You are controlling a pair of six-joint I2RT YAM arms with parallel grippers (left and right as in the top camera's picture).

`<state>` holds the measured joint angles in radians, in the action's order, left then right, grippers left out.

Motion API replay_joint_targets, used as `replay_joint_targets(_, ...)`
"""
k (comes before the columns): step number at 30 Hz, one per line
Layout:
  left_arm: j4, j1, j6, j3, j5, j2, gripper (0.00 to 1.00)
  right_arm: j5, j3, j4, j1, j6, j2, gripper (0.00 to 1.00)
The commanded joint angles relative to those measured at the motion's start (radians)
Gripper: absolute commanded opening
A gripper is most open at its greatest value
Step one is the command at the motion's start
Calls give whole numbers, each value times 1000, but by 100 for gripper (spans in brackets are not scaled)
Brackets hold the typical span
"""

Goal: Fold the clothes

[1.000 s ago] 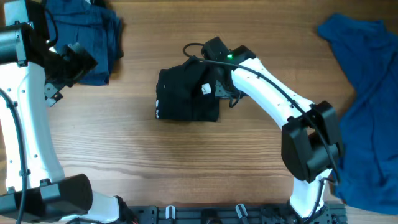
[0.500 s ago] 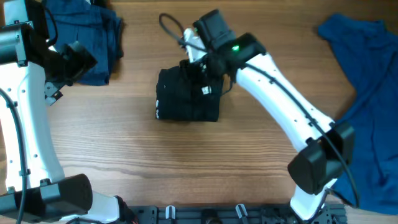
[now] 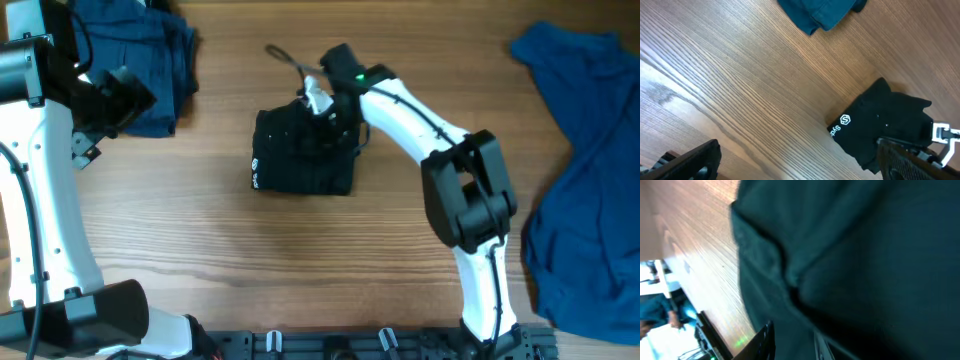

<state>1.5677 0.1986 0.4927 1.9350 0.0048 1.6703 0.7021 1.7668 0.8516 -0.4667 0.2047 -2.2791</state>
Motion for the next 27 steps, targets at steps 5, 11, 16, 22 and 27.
replay_joint_targets(5,9,3,9,-7,-2,8,100,-11,-6,60,96,76,-61,26)
replay_joint_targets(11,2,-24,-63,-7,48,8,100,48,53,142,109,92,10,26)
replay_joint_targets(16,-8,-48,-63,-7,48,8,100,164,69,12,109,130,174,48)
replay_joint_targets(22,-19,-85,-63,-7,51,29,100,164,64,-120,107,220,111,55)
replay_joint_targets(27,-77,-132,-68,-106,81,50,100,164,64,-105,106,220,-42,56)
